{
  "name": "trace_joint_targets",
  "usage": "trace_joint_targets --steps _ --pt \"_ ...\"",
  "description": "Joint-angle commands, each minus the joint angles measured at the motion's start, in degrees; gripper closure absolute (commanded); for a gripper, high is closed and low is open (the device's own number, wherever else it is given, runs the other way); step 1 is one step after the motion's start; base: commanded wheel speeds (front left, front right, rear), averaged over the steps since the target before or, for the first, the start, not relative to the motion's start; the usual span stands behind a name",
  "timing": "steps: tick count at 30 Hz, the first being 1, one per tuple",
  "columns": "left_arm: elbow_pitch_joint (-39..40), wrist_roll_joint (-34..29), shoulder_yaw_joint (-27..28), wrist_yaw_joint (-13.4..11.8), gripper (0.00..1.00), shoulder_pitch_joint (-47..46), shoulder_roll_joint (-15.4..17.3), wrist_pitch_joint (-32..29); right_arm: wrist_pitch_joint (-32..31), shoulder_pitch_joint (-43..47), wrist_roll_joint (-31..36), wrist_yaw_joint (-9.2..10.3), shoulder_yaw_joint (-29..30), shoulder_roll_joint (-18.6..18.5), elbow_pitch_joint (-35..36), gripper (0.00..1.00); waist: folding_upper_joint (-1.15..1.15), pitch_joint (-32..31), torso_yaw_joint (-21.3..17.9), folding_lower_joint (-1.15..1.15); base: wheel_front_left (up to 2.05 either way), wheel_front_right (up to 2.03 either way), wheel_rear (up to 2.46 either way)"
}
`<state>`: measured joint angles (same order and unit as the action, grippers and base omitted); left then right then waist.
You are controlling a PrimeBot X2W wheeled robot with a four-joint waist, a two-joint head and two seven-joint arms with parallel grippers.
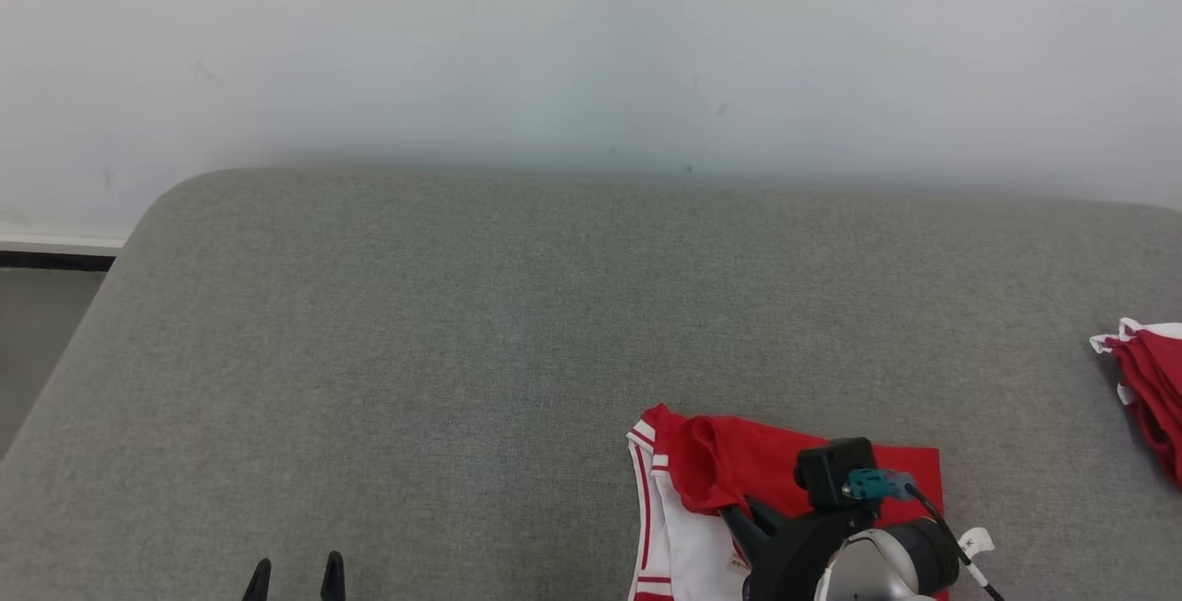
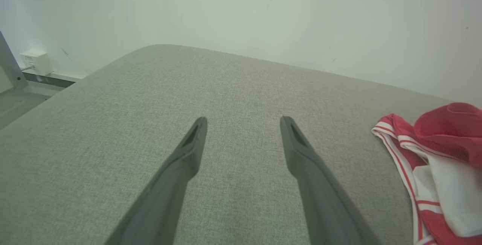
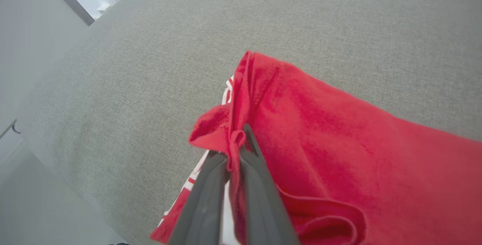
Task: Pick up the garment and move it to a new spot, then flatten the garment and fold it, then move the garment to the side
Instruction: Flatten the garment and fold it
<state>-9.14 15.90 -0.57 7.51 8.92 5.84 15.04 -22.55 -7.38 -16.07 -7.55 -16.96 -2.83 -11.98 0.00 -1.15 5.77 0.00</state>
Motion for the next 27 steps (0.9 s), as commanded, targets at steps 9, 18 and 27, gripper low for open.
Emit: trace_joint_targets --steps 9,18,27 --pt "-0.55 0.09 -0.61 -0.04 0.00 0.49 0.12 0.16 2.95 -3.37 -2.84 0.14 -2.15 -0.11 -6.69 1.00 0.00 -0.18 2.18 0.00 0.00 0.00 0.00" --pt "-0.66 0.11 -0.57 -0.05 0.00 0.94 0.16 0.16 6.79 -5.55 -5.32 0.14 -3.20 -0.11 -13.06 0.00 0.00 -0.52 3.45 0.00 0.00 0.00 0.00" --pt "-0.17 0.07 0.33 -0.05 0.00 1.18 -0.11 0.16 10.86 -7.98 -9.87 0.14 -3.32 -0.12 -11.24 0.00 0.00 -0.48 2.38 0.00 0.00 0.00 0.00"
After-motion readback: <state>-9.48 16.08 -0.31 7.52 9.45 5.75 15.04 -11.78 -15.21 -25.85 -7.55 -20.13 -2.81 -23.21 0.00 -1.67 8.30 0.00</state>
